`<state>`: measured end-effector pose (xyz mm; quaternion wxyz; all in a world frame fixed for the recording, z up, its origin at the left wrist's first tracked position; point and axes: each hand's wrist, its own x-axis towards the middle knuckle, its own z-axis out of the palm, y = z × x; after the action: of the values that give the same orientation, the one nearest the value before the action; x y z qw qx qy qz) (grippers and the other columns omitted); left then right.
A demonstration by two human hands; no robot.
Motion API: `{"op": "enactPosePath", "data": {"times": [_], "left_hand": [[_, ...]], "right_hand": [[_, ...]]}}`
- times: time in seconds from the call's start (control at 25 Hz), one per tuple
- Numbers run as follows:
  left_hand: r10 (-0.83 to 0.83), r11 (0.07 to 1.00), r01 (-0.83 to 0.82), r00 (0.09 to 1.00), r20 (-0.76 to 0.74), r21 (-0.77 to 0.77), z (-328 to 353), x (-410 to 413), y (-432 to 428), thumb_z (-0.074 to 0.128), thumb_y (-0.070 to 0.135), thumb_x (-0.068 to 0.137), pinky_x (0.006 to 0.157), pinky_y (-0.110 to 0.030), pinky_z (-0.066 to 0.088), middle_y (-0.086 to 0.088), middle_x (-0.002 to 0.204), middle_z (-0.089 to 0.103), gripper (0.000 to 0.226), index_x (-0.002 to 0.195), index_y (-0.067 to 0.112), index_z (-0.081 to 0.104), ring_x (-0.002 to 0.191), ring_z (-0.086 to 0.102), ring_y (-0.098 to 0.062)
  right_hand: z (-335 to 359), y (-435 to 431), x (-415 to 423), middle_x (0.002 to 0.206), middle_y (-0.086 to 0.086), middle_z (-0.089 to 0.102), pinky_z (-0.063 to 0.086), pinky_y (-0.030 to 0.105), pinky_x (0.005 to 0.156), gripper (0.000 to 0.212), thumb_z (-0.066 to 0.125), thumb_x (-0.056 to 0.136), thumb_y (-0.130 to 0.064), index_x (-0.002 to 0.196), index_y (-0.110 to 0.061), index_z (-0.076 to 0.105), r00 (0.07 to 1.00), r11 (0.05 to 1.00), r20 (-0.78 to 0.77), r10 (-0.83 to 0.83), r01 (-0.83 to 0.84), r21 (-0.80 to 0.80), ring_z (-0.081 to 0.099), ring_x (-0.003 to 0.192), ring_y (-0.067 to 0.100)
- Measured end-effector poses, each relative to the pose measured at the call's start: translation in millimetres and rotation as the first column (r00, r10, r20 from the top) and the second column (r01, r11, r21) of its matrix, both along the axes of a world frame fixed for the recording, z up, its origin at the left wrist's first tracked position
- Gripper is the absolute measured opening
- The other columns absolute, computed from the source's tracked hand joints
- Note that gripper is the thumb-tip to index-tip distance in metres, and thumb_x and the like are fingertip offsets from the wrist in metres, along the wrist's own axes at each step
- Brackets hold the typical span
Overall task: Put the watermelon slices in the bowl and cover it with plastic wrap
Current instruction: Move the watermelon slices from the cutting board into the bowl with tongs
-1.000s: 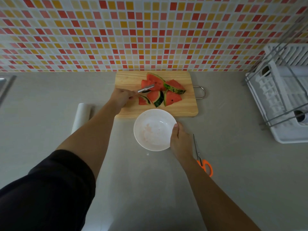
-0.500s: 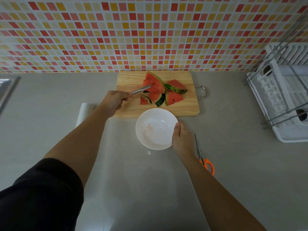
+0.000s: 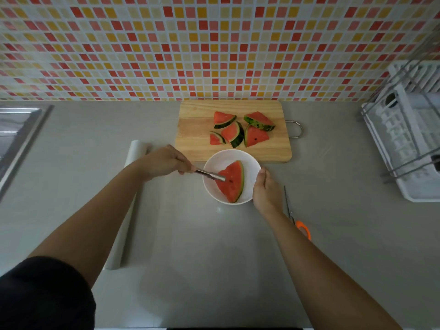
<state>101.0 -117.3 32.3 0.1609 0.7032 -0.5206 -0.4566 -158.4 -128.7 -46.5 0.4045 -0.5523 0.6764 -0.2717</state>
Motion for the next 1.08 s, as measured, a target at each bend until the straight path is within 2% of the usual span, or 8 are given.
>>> {"op": "enactPosePath", "data": {"times": [0.12, 0.28, 0.4, 0.44, 0.52, 0.64, 0.84, 1.08], "left_hand": [[-0.203, 0.979, 0.191, 0.933, 0.296, 0.068, 22, -18, -10, 0.07, 0.041, 0.081, 0.06, -0.018, 0.04, 0.009, 0.065, 0.067, 0.023, 0.07, 0.021, 0.074, 0.069, 0.058, -0.006], [-0.354, 0.93, 0.356, 0.794, 0.495, 0.093, 69, -25, -12, 0.067, 0.053, 0.078, 0.049, -0.011, 0.031, 0.023, 0.05, 0.057, 0.03, 0.05, 0.042, 0.061, 0.057, 0.052, -0.005], [-0.267, 0.957, 0.287, 0.789, 0.553, 0.052, 85, -8, -27, 0.064, 0.057, 0.078, 0.054, -0.017, 0.034, 0.005, 0.081, 0.066, 0.033, 0.082, 0.025, 0.068, 0.066, 0.053, -0.007], [-0.196, 0.975, 0.222, 0.827, 0.527, 0.014, 83, -8, -36, 0.064, 0.056, 0.079, 0.054, -0.019, 0.036, -0.001, 0.086, 0.068, 0.042, 0.088, 0.015, 0.071, 0.067, 0.053, -0.007], [0.051, 0.994, -0.023, 0.96, 0.274, -0.106, 63, -19, -53, 0.067, 0.048, 0.081, 0.054, -0.02, 0.037, -0.004, 0.083, 0.067, 0.038, 0.084, 0.011, 0.071, 0.061, 0.049, -0.01], [0.348, 0.932, -0.355, 0.933, -0.091, -0.073, 27, -48, -71, 0.073, 0.037, 0.08, 0.049, -0.023, 0.035, -0.003, 0.074, 0.06, 0.028, 0.076, 0.01, 0.067, 0.051, 0.039, -0.013], [0.437, 0.892, -0.446, 0.892, -0.117, -0.076, -9, -69, -101, 0.074, 0.038, 0.077, 0.041, -0.02, 0.032, -0.003, 0.059, 0.052, 0.034, 0.07, 0.007, 0.064, 0.034, 0.042, -0.01], [0.506, 0.861, -0.508, 0.848, -0.159, 0.03, -25, -92, -129, 0.074, 0.03, 0.079, 0.043, -0.026, 0.031, -0.004, 0.057, 0.047, 0.03, 0.088, 0.002, 0.067, 0.045, 0.039, -0.016]], "right_hand": [[-3, -1, 0, 0.105, 0.012, 0.065, 0.035, 0.03, 0.072, 0.041, 0.023, 0.097, -0.037, 0.107, -0.017, 0.057, 1.0, 1.0, -0.018, 0.0, -0.001, -0.005, 0.053, 0.084, 0.024], [-5, -1, 1, 0.101, 0.011, 0.065, 0.033, 0.029, 0.071, 0.043, 0.023, 0.097, -0.036, 0.104, -0.014, 0.059, 1.0, 0.999, -0.015, -0.013, 0.013, -0.039, 0.048, 0.08, 0.019], [-8, -1, 1, 0.092, 0.007, 0.063, 0.033, 0.03, 0.069, 0.042, 0.024, 0.097, -0.034, 0.101, -0.013, 0.06, 1.0, 0.997, -0.02, -0.018, 0.017, -0.07, 0.051, 0.079, 0.021], [-8, -1, 1, 0.091, 0.006, 0.063, 0.034, 0.03, 0.068, 0.042, 0.024, 0.097, -0.034, 0.1, -0.013, 0.06, 0.999, 0.997, -0.025, -0.021, 0.02, -0.075, 0.051, 0.078, 0.022], [-9, -1, 1, 0.087, 0.005, 0.062, 0.034, 0.029, 0.067, 0.042, 0.024, 0.097, -0.035, 0.098, -0.013, 0.06, 0.999, 0.997, -0.036, -0.03, 0.028, -0.068, 0.051, 0.076, 0.022], [-10, -2, 0, 0.081, 0.0, 0.057, 0.035, 0.028, 0.064, 0.043, 0.024, 0.097, -0.036, 0.096, -0.013, 0.06, 0.998, 0.999, -0.051, -0.027, 0.025, -0.045, 0.054, 0.075, 0.022], [-8, -1, 1, 0.068, -0.002, 0.054, 0.027, 0.022, 0.047, 0.036, 0.027, 0.098, -0.033, 0.077, -0.017, 0.051, 0.996, 0.998, -0.08, -0.034, 0.03, -0.049, 0.051, 0.064, 0.019], [-7, 0, 2, 0.07, -0.002, 0.055, 0.028, 0.024, 0.049, 0.031, 0.026, 0.098, -0.033, 0.079, -0.022, 0.048, 0.996, 0.997, -0.082, -0.014, 0.008, -0.072, 0.051, 0.064, 0.019]]}}
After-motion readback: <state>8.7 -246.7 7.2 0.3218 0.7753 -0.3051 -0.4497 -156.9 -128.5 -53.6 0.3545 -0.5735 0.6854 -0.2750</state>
